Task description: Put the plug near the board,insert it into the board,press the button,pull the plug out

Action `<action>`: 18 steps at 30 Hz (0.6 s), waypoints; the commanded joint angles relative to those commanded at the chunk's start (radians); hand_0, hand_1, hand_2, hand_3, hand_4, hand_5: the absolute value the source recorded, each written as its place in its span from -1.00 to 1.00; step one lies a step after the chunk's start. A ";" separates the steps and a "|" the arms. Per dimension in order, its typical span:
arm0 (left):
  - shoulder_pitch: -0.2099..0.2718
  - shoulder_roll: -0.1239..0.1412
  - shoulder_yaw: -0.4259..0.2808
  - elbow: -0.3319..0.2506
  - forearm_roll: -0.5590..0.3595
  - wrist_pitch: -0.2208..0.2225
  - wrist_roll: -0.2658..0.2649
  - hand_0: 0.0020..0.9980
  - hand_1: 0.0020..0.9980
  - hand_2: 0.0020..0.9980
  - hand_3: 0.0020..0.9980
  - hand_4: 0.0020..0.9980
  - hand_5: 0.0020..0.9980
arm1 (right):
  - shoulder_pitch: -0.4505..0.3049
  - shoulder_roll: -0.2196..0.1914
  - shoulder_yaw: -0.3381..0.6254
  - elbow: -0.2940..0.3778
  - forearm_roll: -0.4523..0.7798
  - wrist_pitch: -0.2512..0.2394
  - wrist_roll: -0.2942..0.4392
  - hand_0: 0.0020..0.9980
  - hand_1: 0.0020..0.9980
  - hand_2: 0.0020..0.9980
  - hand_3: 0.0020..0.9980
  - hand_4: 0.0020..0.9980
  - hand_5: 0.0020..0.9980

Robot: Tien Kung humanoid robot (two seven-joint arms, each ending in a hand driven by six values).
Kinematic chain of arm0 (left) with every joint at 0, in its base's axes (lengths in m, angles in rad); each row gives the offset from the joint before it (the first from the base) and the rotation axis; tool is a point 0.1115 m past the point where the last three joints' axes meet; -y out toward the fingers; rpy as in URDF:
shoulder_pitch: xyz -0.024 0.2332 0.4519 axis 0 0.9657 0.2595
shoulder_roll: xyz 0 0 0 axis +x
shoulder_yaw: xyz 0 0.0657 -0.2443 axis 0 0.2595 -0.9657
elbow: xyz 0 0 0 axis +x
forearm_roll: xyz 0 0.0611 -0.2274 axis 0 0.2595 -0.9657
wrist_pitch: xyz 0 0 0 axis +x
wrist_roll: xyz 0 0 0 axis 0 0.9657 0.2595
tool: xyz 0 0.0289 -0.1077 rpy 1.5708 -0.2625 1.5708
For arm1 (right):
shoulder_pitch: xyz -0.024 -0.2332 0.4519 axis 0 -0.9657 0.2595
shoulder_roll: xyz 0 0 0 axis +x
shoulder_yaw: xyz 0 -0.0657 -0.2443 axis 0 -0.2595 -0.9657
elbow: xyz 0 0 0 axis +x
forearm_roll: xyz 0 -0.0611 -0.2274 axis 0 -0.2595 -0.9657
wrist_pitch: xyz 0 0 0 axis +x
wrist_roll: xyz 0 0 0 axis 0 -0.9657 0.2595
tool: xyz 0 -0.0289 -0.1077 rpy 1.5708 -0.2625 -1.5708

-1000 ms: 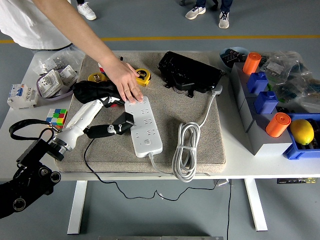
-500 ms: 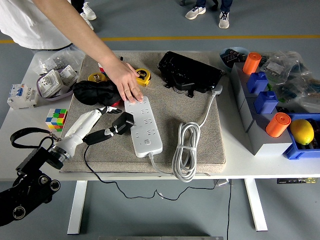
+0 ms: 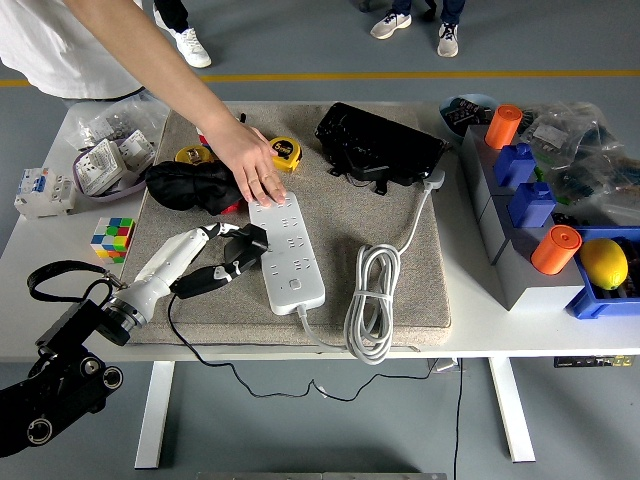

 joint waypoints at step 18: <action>-0.029 -0.012 0.034 -0.004 -0.002 0.001 0.010 0.54 0.55 0.52 0.47 0.78 0.91 | 0.001 0.001 0.003 0.001 0.000 0.000 0.000 0.25 0.34 0.37 0.19 1.00 0.05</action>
